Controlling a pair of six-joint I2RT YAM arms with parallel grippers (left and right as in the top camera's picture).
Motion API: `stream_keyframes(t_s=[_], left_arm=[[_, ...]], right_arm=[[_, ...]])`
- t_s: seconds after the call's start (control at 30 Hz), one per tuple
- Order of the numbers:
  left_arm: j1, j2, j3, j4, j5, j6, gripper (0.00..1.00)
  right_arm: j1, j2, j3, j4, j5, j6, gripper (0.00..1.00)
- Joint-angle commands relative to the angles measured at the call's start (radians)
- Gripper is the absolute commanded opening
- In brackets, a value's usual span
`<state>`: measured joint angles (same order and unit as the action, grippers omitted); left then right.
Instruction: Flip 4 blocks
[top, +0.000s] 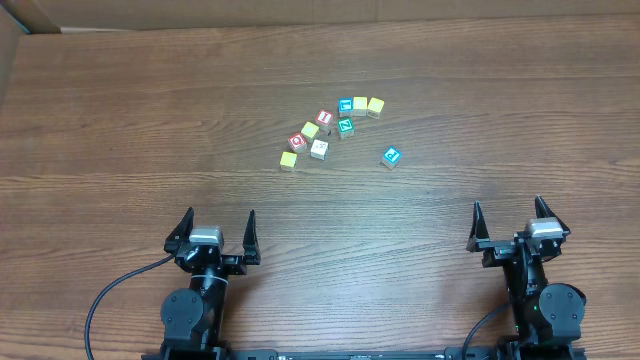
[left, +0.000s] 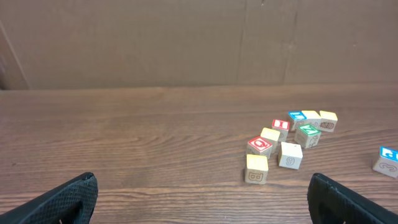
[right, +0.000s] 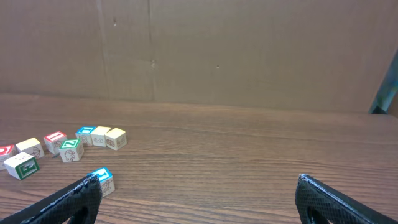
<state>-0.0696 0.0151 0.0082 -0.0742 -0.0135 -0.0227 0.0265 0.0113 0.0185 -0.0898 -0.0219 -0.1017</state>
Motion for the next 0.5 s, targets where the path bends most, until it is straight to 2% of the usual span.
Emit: stream_keyframes(t_s=[0.0, 0.23, 0.47], left_arm=[[0.004, -0.011, -0.003, 0.011, 0.039, 0.016, 1.00], [0.004, -0.010, 0.032, -0.036, 0.140, -0.039, 1.00], [0.004, 0.019, 0.243, -0.248, 0.139, -0.045, 1.00]], right_arm=[[-0.005, -0.008, -0.011, 0.006, -0.002, 0.000, 1.00], [-0.005, -0.008, -0.011, 0.006, -0.002, 0.000, 1.00], [-0.005, -0.008, -0.011, 0.006, -0.002, 0.000, 1.00]])
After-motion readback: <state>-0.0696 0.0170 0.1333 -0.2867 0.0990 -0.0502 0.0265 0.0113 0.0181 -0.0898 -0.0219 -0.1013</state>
